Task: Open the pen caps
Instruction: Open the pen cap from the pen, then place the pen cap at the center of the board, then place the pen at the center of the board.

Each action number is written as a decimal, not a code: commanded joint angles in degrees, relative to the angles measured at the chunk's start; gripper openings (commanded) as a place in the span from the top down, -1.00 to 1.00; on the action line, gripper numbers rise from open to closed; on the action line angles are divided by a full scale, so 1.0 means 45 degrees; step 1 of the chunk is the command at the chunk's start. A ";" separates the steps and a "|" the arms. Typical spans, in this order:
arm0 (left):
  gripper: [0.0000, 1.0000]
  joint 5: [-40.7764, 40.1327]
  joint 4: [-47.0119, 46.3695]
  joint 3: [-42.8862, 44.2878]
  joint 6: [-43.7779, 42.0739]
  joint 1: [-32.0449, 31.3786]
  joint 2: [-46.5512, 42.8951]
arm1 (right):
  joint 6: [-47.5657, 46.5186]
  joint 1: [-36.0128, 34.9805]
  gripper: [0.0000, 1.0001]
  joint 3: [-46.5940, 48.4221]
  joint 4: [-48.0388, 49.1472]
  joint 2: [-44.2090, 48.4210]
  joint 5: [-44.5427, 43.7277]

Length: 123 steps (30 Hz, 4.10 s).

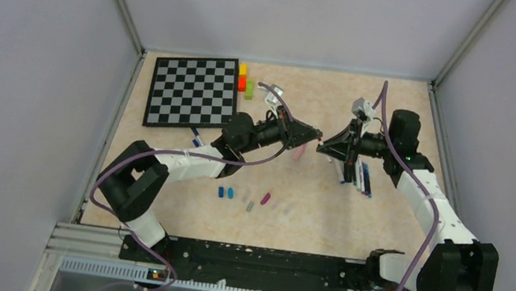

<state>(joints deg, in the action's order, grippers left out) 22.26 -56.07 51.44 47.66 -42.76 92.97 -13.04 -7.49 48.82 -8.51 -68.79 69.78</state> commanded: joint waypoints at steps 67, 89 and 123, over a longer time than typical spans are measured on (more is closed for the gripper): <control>0.87 -0.0092 1.2797 0.1345 -0.4309 -0.3739 0.1895 | 0.0182 0.5587 0.95 -0.0620 -0.1699 -0.3589 -0.9855; 0.43 -0.2350 1.6101 0.4000 -0.4229 -0.3750 0.3584 | 0.0241 0.5667 0.90 -0.0420 -0.1916 -0.3867 -0.9309; -0.97 -0.5358 1.0847 0.0151 -0.6068 -0.1682 -0.2966 | -0.0530 0.5760 0.36 -0.0050 -0.2847 -0.3516 -0.8714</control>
<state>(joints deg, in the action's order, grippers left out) -2.98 4.34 57.30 20.71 -56.05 83.53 -13.43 17.19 46.28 -20.49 -88.42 28.60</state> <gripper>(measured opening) 0.955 0.296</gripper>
